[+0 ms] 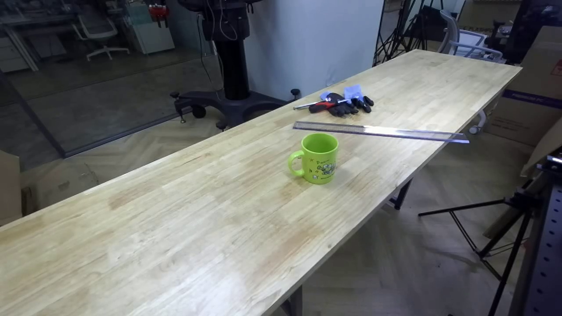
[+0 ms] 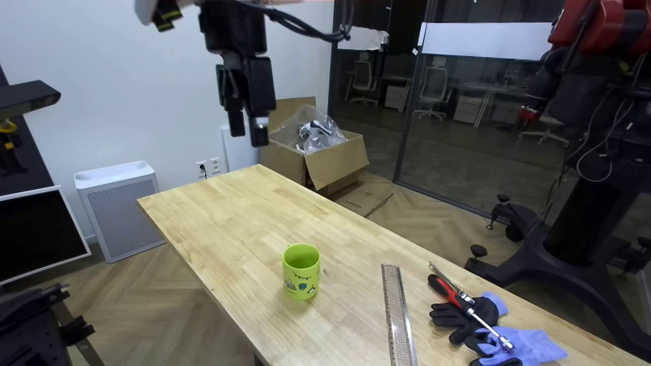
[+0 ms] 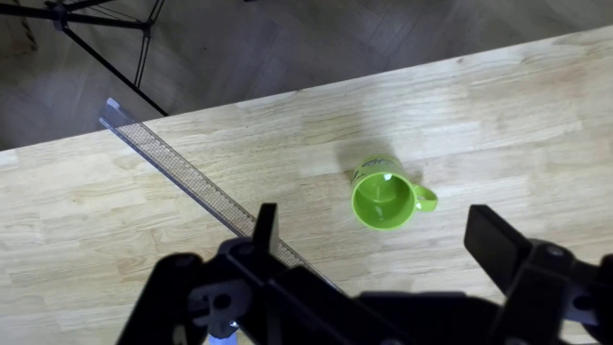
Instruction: Move the cup forward
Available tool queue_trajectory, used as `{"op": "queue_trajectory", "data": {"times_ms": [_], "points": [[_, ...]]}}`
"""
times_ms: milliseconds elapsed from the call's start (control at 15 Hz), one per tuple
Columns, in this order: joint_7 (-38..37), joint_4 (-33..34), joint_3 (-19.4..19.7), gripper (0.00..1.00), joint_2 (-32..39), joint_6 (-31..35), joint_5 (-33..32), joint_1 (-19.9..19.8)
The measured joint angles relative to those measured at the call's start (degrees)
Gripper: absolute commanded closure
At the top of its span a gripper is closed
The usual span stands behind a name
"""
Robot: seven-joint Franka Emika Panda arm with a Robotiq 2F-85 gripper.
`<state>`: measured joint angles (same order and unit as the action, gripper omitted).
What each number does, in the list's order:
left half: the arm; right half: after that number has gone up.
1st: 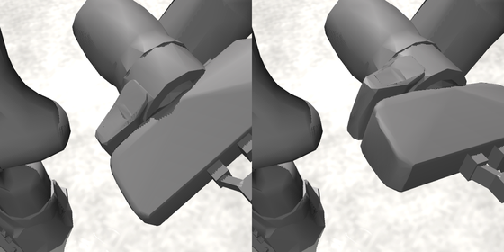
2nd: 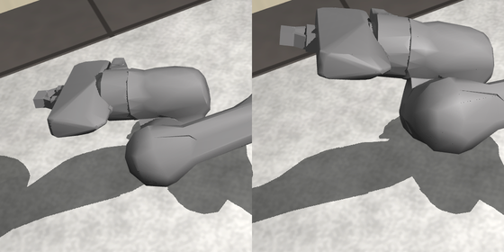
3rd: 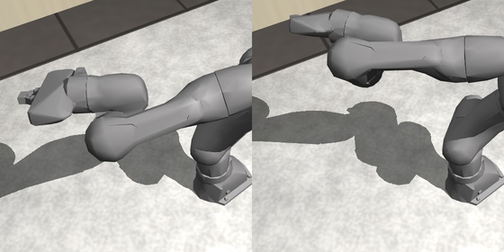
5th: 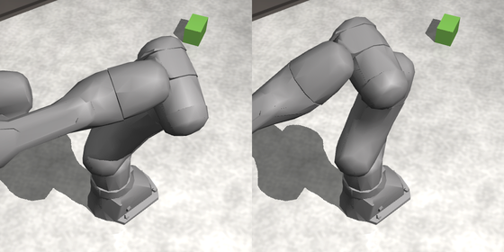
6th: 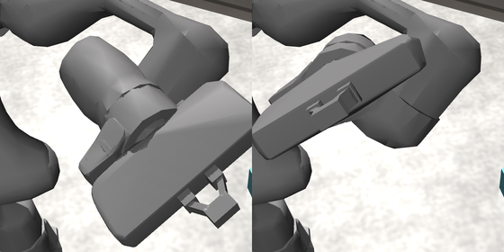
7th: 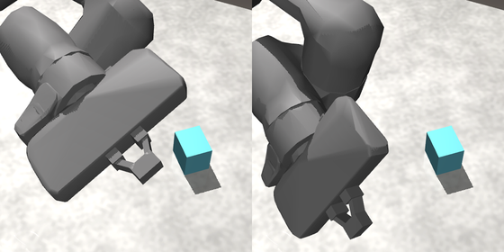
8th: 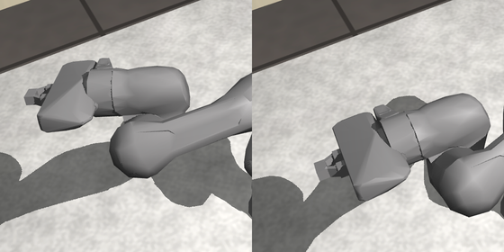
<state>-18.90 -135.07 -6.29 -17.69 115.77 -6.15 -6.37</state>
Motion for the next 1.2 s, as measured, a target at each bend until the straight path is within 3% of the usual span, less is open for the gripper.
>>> {"op": "queue_trajectory", "data": {"times_ms": [333, 600, 867, 1200], "points": [[-10.1, 7.6, 2.0, 0.00, 19.0, 10.0, -6.8, -1.4], [-10.0, 14.8, 3.5, 0.00, 31.5, 10.3, -1.7, 1.9], [-9.4, 18.7, 4.6, 0.00, 38.8, 8.4, 3.3, 4.9], [-9.0, 20.1, 6.6, 0.00, 42.5, 8.5, 4.0, 6.5]]}}
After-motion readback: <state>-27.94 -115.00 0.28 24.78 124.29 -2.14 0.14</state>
